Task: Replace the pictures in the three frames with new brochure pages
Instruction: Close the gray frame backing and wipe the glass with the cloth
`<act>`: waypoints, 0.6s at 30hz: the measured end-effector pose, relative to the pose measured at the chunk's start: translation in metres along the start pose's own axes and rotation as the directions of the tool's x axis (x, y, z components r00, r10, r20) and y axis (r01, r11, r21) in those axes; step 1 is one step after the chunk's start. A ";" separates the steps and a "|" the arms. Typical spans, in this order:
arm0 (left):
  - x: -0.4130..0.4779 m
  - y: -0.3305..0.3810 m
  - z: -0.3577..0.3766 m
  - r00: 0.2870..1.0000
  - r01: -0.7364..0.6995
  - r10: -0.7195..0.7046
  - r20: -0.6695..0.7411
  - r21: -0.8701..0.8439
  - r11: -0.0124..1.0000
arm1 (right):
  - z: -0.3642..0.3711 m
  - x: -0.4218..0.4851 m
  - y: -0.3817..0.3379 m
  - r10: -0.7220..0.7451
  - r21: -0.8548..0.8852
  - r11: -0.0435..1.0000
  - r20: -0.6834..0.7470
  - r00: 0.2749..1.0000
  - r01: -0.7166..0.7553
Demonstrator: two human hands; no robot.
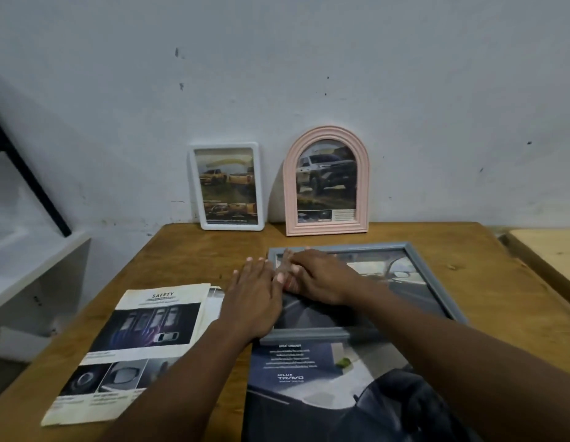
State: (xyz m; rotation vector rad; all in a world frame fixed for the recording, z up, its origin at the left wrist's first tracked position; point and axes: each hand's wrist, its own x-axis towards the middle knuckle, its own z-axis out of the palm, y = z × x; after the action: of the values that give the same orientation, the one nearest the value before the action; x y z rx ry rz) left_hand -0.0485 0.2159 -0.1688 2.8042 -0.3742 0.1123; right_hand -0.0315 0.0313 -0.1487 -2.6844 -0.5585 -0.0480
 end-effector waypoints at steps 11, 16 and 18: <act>-0.002 -0.001 0.001 1.000 0.013 -0.013 0.017 0.018 1.000 | 0.011 0.012 0.001 -0.171 -0.121 0.977 0.027 0.985 0.173; 0.000 0.000 0.000 0.999 0.000 -0.002 0.044 0.047 0.999 | 0.006 0.018 0.001 -0.156 -0.126 0.978 0.074 0.985 0.164; 0.000 0.000 0.000 0.998 -0.011 0.006 0.064 0.083 0.997 | 0.006 0.015 0.005 -0.141 -0.127 0.980 0.084 0.986 0.151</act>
State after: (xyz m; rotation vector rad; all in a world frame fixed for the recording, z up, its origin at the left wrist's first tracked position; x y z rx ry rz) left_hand -0.0485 0.2156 -0.1683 2.8940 -0.4052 0.0405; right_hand -0.0158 0.0352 -0.1545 -2.7778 -0.8021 -0.0261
